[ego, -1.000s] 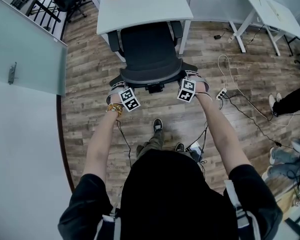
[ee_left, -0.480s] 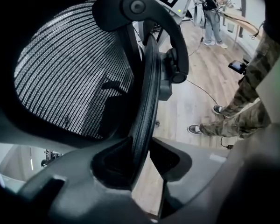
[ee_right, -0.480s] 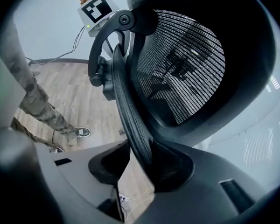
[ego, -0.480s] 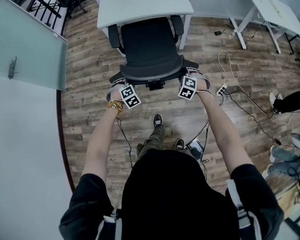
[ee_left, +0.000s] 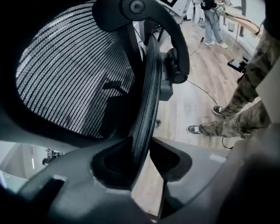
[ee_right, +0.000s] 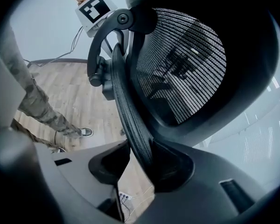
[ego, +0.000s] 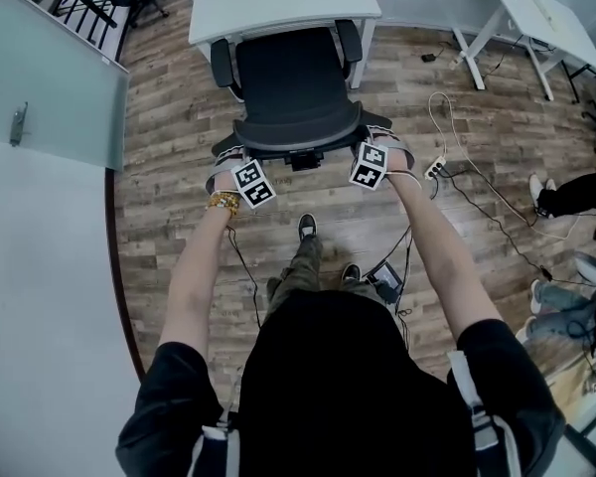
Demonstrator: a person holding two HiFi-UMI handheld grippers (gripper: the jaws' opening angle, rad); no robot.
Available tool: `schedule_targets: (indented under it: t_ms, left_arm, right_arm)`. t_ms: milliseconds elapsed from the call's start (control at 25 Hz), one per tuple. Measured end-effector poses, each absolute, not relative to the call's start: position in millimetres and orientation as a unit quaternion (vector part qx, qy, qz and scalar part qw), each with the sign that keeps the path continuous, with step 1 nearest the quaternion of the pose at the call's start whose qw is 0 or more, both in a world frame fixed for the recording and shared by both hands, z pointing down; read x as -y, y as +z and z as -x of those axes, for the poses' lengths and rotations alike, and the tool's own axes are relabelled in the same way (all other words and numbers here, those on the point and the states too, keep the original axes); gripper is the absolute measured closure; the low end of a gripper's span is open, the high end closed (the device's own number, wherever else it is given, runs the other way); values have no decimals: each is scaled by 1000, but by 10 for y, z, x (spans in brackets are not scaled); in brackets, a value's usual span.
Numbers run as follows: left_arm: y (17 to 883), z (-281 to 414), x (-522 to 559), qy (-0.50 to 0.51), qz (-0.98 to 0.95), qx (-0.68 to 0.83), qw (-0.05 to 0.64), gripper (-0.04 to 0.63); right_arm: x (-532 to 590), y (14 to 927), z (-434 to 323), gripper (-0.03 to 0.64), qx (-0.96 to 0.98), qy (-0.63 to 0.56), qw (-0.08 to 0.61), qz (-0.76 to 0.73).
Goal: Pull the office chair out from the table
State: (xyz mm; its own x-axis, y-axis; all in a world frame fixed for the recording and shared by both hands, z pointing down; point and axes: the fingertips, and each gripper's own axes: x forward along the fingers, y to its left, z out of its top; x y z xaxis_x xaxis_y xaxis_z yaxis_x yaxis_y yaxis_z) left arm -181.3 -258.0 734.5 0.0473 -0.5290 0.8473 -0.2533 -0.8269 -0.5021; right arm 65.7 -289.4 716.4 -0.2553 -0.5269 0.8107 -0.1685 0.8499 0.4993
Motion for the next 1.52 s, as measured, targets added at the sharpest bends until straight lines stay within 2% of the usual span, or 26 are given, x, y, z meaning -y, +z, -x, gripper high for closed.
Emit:
schedule_targets:
  t_ms: [1520]
  left_arm:
    - [7349,1629,1796,-640,707,-284,99,459]
  right_arm:
    - [2119,7150,-831,483,774,-167,568,-223]
